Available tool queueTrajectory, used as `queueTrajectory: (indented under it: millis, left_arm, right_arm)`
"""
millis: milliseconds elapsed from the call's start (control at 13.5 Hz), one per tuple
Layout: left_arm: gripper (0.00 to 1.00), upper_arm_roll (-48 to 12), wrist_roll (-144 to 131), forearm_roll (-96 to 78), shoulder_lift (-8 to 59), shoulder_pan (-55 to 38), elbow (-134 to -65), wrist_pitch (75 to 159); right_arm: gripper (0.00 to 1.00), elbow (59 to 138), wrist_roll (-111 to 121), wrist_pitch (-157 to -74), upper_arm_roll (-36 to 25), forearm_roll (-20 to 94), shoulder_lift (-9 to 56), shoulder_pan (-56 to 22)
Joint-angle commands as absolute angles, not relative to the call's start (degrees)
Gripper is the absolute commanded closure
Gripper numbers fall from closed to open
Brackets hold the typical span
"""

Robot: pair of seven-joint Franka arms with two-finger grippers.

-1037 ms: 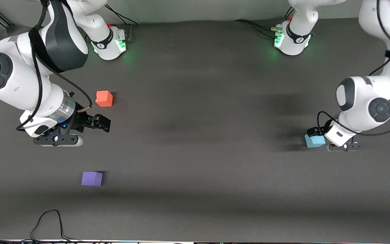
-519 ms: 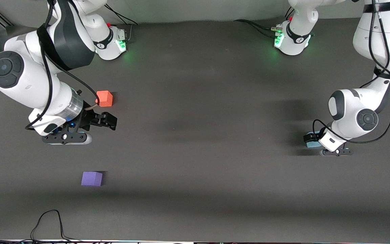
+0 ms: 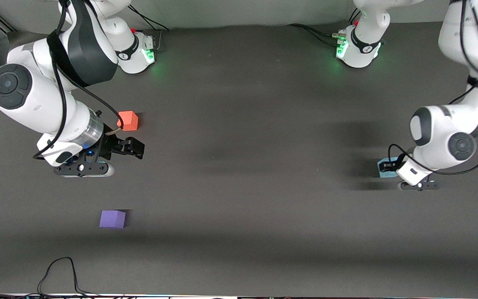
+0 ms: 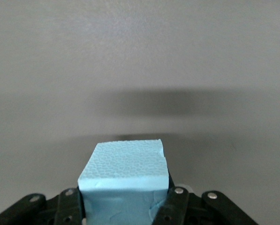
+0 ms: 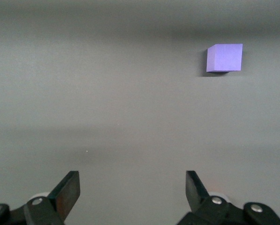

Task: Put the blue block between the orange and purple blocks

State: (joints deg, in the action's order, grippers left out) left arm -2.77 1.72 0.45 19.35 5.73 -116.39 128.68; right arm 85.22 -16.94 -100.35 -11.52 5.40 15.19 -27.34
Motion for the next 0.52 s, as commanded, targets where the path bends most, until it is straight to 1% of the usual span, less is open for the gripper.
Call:
queueTrajectory:
  millis: [0,74,222,370,444]
  left_arm:
    - [0.72,-2.81,1.41,0.79,4.0,5.89,-117.95,115.01]
    - [0.72,-2.81,1.49,0.79,-0.31,5.89,-116.91,109.39]
    - [0.71,-2.9,1.49,0.79,-6.65,5.8,-112.79,98.32]
    - [0.71,-2.9,1.41,0.27,-10.01,5.89,-108.74,90.21]
    - [0.71,-2.99,1.41,0.09,-10.89,5.8,-107.24,87.65]
  right_arm:
    - [0.0,84.02,-18.19,-99.58,-12.04,6.06,15.64,-29.87]
    - [0.0,84.11,-18.28,-99.58,-12.04,6.06,15.64,-30.75]
    - [0.0,84.11,-18.28,-98.27,-12.04,6.06,15.64,-31.55]
    - [0.0,84.02,-18.28,-97.56,-12.04,6.15,15.73,-31.64]
    - [0.0,83.94,-18.28,-97.56,-11.95,6.5,15.73,-31.64]
